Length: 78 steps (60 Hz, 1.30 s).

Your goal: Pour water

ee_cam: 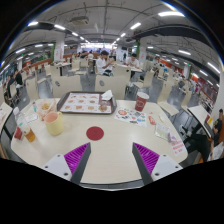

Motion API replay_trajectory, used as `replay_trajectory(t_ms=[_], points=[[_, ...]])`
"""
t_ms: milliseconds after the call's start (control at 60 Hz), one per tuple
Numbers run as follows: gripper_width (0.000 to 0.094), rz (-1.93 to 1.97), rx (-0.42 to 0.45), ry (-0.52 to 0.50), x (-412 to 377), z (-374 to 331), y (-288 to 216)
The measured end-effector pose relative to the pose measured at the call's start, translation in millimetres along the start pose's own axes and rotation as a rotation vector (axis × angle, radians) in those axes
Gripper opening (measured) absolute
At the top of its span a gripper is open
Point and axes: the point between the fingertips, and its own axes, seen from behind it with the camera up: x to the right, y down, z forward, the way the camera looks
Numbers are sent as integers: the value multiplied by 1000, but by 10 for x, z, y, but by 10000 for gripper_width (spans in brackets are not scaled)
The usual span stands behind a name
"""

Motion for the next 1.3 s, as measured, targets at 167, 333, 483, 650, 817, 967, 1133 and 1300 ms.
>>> replay_trajectory(t_ms=[167,333,483,650,817,967,1133,1300], points=[[847,7,-19,38,-140,42,101],[848,0,-41,56,-542,-10,303],[850,-3,-45,11,-1284,-49,568],[851,9,-31,-105,-2464,-52,729],[851,9,54,-240,-3619,46,499],[851,39,146,-294,-4289,275,115],[849,61,222,-272,-4602,660,-196],[582,69,275,-260,-4717,913,-338]])
